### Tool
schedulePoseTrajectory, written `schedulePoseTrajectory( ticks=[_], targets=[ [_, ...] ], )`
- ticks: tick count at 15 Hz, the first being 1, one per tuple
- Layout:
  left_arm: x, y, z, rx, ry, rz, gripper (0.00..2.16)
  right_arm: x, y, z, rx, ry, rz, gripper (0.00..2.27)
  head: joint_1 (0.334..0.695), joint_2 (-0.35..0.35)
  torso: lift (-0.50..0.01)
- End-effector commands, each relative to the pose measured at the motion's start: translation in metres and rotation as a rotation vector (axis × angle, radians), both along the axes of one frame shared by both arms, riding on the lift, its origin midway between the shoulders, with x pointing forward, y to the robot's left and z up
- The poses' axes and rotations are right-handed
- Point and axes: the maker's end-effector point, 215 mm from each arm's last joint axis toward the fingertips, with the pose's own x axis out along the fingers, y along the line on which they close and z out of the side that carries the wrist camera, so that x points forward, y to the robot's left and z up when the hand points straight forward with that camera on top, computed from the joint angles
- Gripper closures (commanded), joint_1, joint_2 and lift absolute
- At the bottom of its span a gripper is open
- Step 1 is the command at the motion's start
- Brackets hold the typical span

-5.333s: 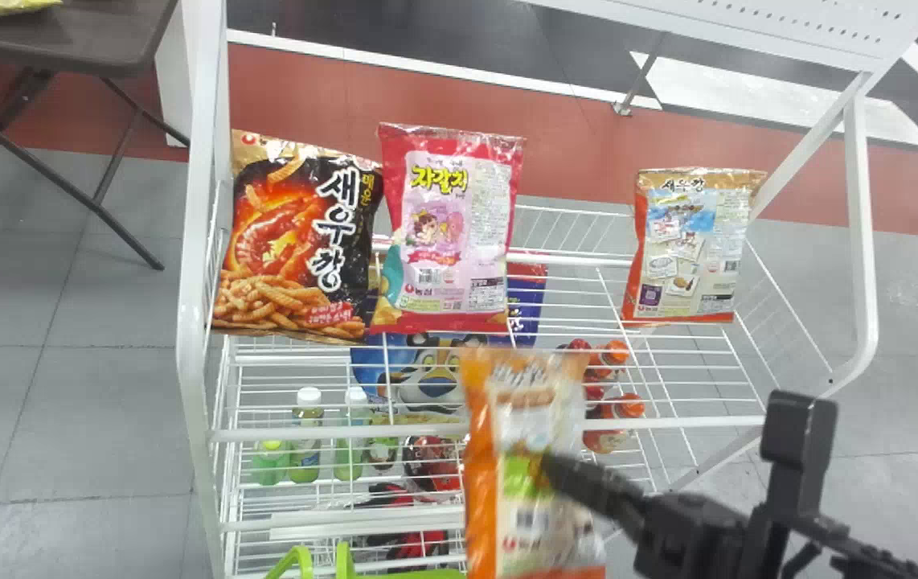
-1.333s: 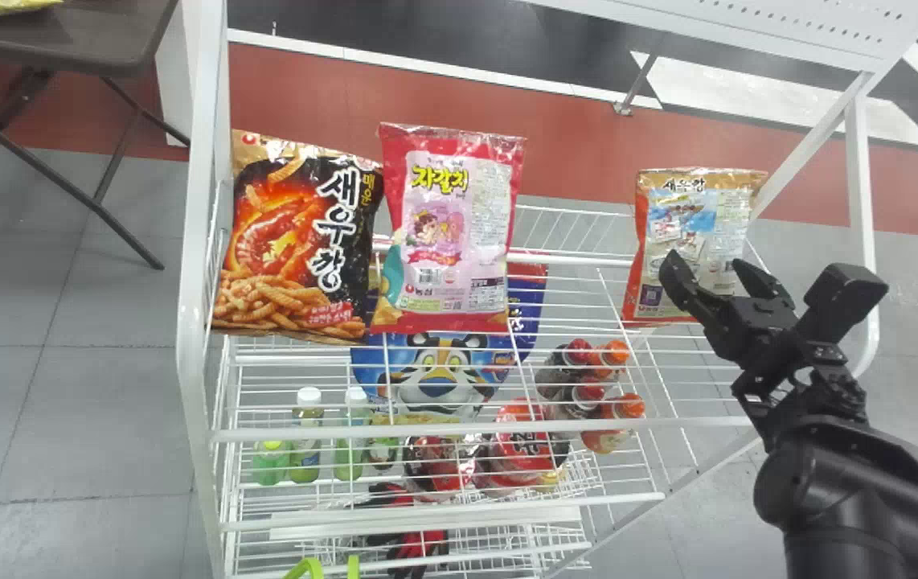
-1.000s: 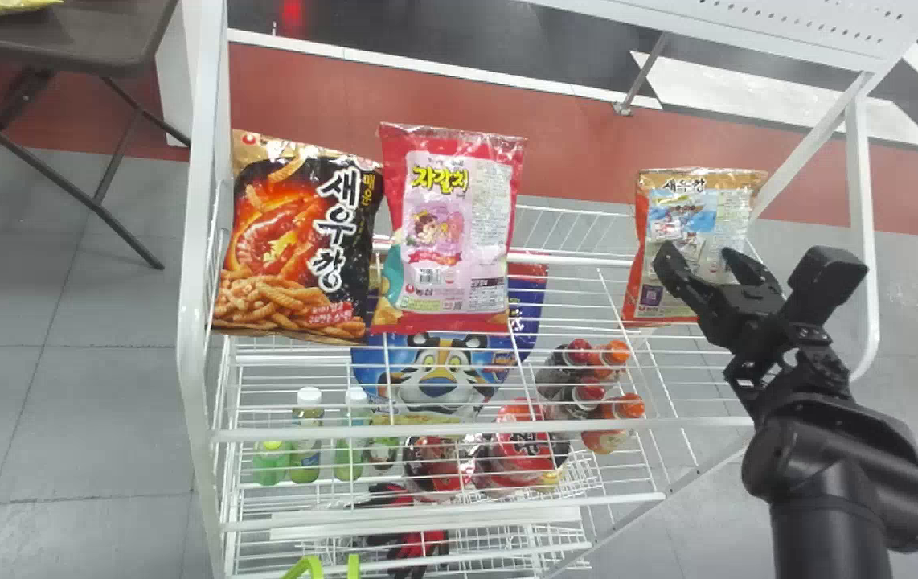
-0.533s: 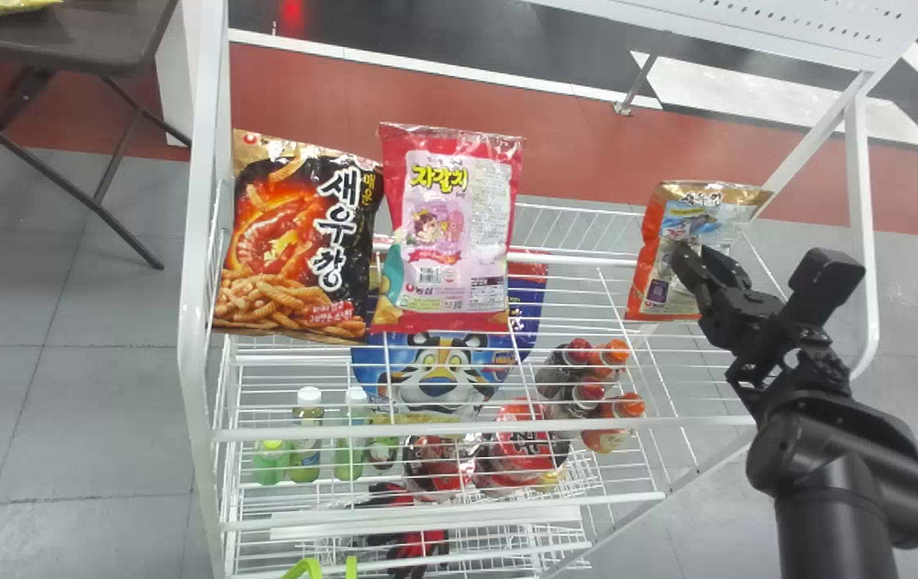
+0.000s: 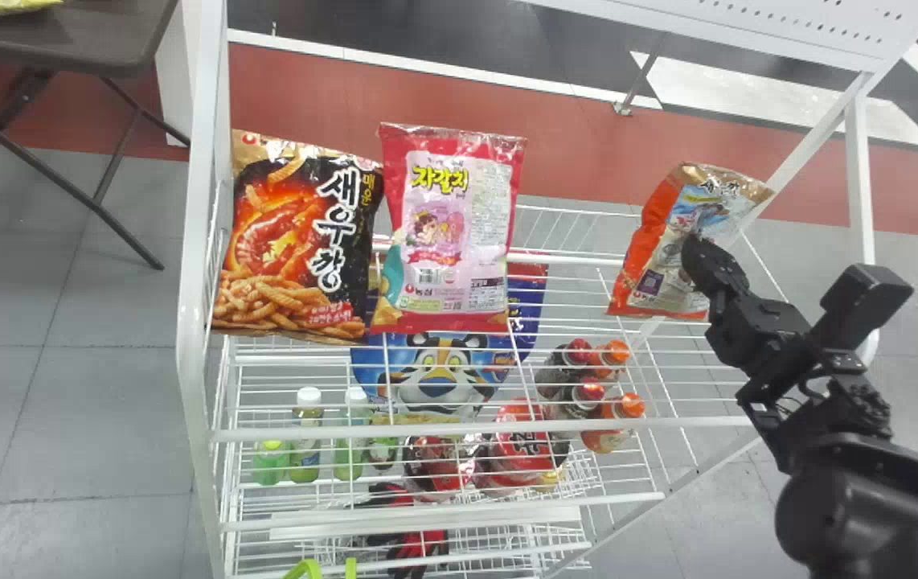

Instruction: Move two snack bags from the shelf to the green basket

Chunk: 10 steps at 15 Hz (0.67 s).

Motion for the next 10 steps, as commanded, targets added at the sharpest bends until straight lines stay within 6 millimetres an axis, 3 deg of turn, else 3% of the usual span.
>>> schedulePoseTrajectory(
  ticks=[1,4,7,10],
  targets=[
    [0.000,0.000,0.001,-0.002,-0.002,0.000,2.15,-0.025,0.037,0.021,0.029,0.008,0.051,2.25,0.695,-0.350,-0.016],
    [-0.001,-0.001,0.001,-0.006,0.003,-0.001,2.15,-0.066,0.079,0.026,0.097,0.093,0.123,2.25,0.695,-0.350,-0.016],
    [-0.001,-0.001,0.001,-0.009,0.000,-0.001,2.15,-0.121,0.128,-0.019,0.261,0.324,0.211,2.25,0.695,-0.350,-0.016],
    [-0.001,-0.001,0.000,-0.010,0.000,0.002,2.15,-0.197,0.189,-0.051,0.472,0.603,0.334,2.25,0.695,-0.350,-0.016]
  ],
)
